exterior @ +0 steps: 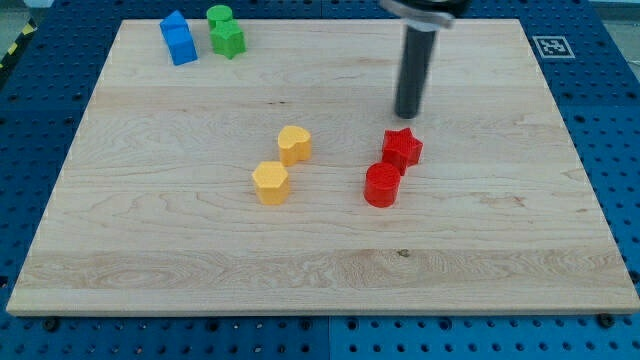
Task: Place the red blocks diagonal to each other
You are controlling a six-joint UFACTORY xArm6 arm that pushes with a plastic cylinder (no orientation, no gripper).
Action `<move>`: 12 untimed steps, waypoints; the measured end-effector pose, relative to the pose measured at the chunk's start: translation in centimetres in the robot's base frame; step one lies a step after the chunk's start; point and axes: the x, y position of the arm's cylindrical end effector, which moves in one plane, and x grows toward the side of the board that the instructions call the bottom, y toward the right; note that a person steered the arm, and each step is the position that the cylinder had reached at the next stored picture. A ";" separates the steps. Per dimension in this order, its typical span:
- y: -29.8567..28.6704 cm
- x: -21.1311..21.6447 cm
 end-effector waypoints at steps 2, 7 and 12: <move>6.4 9.5; -8.7 19.1; -11.7 14.3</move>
